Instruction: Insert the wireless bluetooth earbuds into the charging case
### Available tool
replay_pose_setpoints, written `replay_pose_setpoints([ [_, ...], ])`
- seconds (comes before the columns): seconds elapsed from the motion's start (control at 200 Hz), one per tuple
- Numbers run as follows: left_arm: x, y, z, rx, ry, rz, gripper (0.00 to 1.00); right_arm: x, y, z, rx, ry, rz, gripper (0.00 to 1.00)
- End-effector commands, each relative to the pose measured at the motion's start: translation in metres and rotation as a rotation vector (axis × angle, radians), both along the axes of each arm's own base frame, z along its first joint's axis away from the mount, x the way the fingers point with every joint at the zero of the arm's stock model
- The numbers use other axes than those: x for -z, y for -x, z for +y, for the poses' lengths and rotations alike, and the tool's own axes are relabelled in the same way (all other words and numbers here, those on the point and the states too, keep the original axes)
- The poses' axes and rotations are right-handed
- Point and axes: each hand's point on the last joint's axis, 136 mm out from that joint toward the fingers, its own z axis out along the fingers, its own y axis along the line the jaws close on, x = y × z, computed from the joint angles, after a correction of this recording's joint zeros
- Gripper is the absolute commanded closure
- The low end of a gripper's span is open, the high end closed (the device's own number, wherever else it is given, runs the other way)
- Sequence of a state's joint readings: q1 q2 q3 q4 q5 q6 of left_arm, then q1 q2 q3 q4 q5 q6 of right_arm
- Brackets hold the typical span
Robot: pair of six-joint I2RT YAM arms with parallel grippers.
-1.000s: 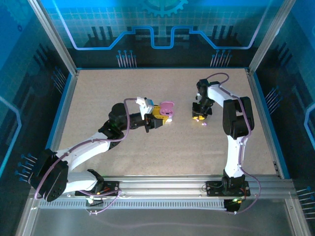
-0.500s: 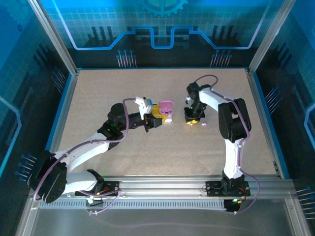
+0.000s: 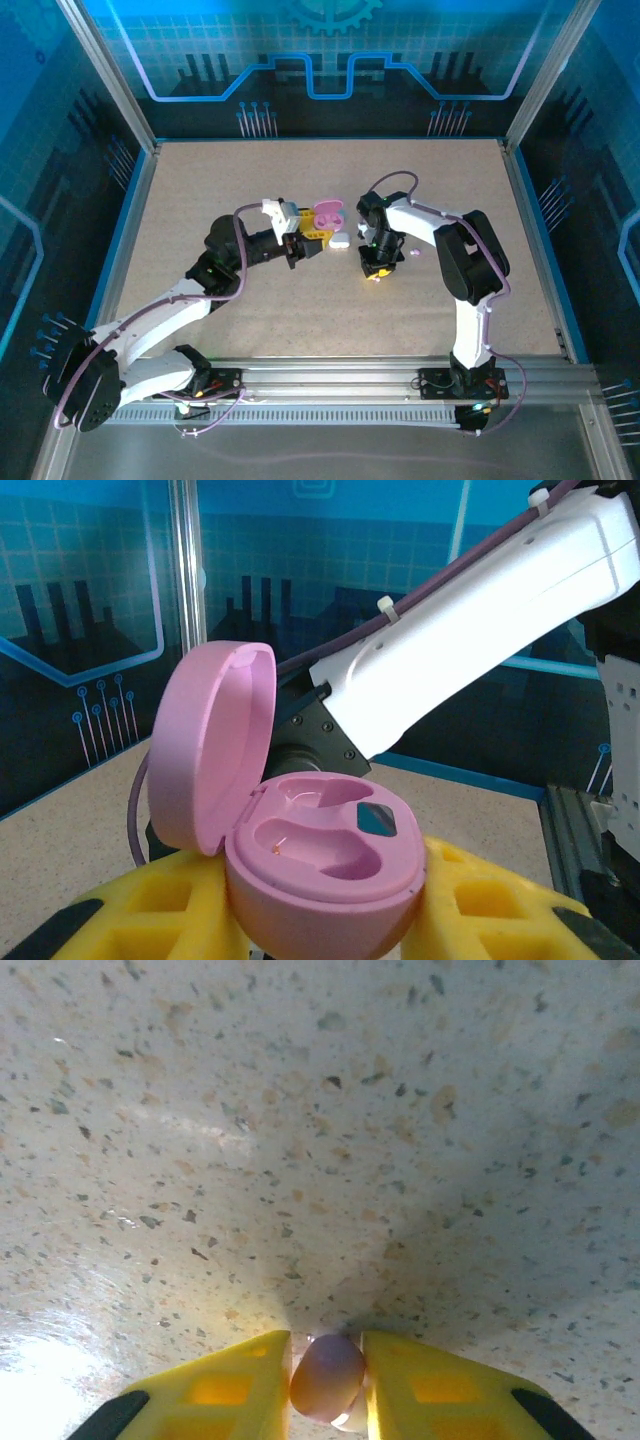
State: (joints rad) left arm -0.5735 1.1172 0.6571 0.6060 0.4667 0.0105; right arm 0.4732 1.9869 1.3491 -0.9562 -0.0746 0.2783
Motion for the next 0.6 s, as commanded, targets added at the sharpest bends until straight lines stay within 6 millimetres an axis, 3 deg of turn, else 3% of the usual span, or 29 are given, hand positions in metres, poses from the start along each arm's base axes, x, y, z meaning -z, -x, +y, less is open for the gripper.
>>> replay_pose_setpoints([
  [0.0,-0.0023,0.0031,0.0017,-0.006,-0.001,-0.029,0.67,0.0016,0.0064,-0.0018,0.001,0.039,0.012,0.71],
  [0.18,-0.0018,0.0026,0.0011,-0.003,0.003,-0.026,0.67,0.0006,0.0071,0.0026,0.074,0.02,0.019,0.69],
  [0.595,0.0021,0.0014,-0.0011,0.006,0.002,-0.01,0.67,0.0042,0.0117,-0.0019,0.215,0.045,0.019,0.75],
])
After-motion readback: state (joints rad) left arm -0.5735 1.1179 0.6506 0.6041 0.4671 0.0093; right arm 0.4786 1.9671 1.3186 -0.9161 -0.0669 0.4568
